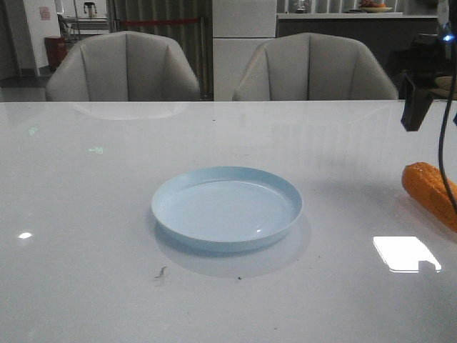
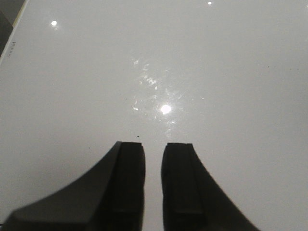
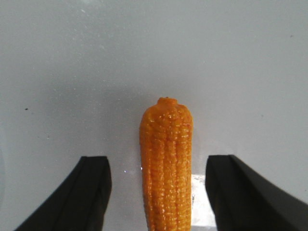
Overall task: Place corn on plate with both arms
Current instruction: 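Lower the right gripper over the orange corn cob, then close the right gripper on the corn and lift it toward the plate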
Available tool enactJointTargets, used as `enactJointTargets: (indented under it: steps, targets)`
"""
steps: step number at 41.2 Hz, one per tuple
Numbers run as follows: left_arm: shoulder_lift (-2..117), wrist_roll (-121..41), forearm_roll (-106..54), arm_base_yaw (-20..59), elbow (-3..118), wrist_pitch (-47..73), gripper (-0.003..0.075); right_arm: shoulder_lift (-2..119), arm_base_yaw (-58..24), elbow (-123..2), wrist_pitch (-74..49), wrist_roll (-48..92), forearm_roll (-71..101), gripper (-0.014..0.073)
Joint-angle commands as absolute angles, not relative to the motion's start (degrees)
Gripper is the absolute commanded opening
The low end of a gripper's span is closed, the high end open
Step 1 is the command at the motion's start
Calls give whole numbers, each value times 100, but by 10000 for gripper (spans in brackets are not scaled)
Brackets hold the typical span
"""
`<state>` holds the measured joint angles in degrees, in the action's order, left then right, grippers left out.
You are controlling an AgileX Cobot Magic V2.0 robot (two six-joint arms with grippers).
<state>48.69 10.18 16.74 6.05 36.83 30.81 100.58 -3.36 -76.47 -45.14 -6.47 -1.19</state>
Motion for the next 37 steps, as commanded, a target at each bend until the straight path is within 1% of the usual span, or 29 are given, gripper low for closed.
enactJointTargets:
  steps: [1, 12, 24, 27, 29, 31, 32, 33, 35, 36, 37]
  targets:
    - [4795, 1085, 1750, 594, 3853, 2693, 200, 10232, -315, -8090, -4633, -630, -202, 528]
    - [4795, 1085, 1750, 594, 3853, 2703, 200, 10908, -315, -8274, -4934, -630, -206, 528]
    - [4795, 1085, 1750, 594, 3853, 2703, 200, 11125, -315, -8274, -4983, -630, -263, 528]
    - [4795, 1085, 1750, 594, 3853, 2693, 200, 11175, -315, -8274, -5021, -584, -263, 506]
    - [4795, 1085, 1750, 594, 3853, 2693, 200, 11229, -315, -8274, -5064, -563, -263, 449]
    - [4795, 1085, 1750, 594, 3853, 2693, 200, 11282, -315, -8274, -5110, -532, -263, 358]
    - [4795, 1085, 1750, 594, 3853, 2693, 200, 11301, -315, -8274, -5134, -524, -263, 308]
    - [4795, 1085, 1750, 594, 3853, 2693, 200, 11322, -315, -8274, -5159, -524, -263, 232]
    - [4795, 1085, 1750, 594, 3853, 2693, 200, 11336, -315, -8274, -5179, -524, -263, 109]
    - [4795, 1085, 1750, 594, 3853, 2693, 200, 11336, -315, -8274, -5191, -524, -263, 26]
    - [4795, 1085, 1750, 594, 3853, 2693, 200, 11331, -315, -8276, -5192, -524, -263, 3]
